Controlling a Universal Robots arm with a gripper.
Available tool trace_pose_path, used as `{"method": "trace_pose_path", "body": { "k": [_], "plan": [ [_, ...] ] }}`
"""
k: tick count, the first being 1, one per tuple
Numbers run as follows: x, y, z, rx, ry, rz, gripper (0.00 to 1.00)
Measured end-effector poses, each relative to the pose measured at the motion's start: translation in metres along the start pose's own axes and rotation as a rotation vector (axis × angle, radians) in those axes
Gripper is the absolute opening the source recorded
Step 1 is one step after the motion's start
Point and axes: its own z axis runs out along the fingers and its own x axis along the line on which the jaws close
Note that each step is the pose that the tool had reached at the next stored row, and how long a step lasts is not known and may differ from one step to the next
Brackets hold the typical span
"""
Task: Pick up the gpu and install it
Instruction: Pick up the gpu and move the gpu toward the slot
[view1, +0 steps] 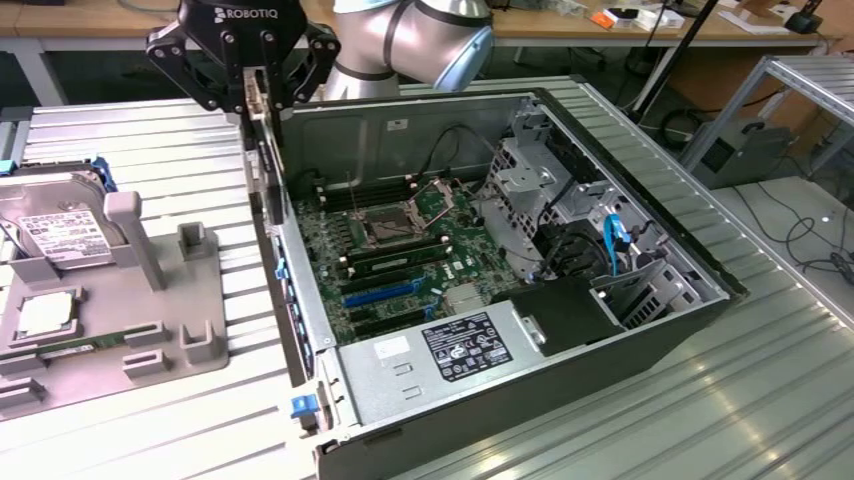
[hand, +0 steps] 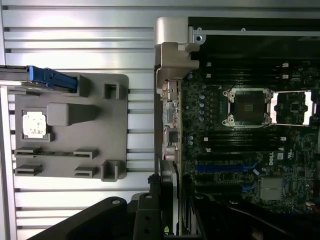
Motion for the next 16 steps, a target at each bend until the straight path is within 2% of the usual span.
{"method": "trace_pose_path", "body": {
  "k": [16],
  "plan": [
    [-0.024,0.0001,0.0006,0.0,0.0,0.0,0.27]
  ]
}}
